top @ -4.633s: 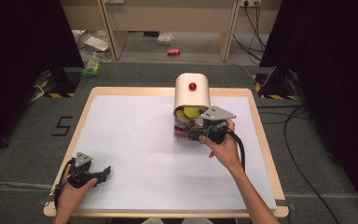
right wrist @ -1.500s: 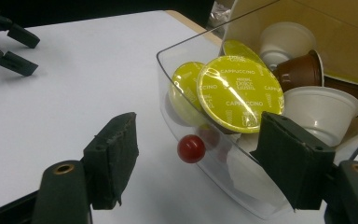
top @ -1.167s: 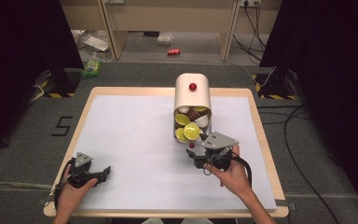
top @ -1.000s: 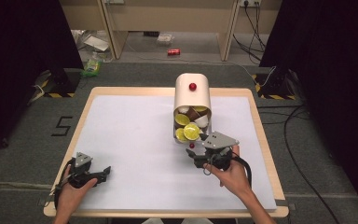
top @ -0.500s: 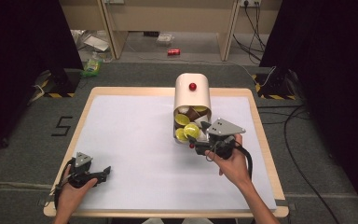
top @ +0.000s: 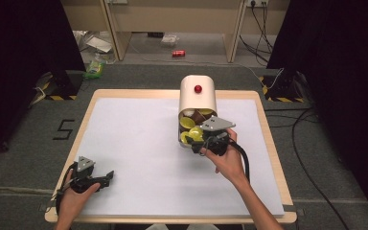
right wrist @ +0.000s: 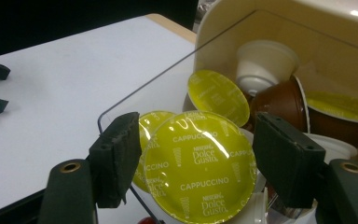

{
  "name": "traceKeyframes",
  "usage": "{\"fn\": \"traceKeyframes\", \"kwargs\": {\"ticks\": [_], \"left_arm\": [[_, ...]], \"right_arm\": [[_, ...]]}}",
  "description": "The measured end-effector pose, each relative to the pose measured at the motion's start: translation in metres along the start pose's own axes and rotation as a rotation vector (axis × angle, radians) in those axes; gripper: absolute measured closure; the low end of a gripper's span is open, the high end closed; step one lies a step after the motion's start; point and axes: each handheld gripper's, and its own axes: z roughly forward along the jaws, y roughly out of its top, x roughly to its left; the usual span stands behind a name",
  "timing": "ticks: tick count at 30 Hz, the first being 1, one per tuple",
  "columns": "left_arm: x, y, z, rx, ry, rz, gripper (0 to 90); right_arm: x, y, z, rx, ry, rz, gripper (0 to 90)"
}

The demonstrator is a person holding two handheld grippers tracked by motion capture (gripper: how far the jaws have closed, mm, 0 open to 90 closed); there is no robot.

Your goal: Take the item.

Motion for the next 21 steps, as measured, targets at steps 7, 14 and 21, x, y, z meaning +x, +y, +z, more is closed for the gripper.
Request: {"fn": "traceKeyframes", "kwargs": {"ticks": [7,14,21], "left_arm": [[0.0,0.0,0.0,0.003,0.0,0.003,13.2],[0.0,0.0,0.0,0.001,-0.001,0.0,13.2],[0.0,0.0,0.0,0.0,0.0,0.0,13.2]], "right_arm": [[-0.003,-0.001,0.005,0.022,0.012,0.029,37.7],[-0.005,0.003,0.0,-0.006,0.012,0.035,38.0],[-0.01,0.007,-0.011,-0.041,0.011,0.052,38.0]]}}
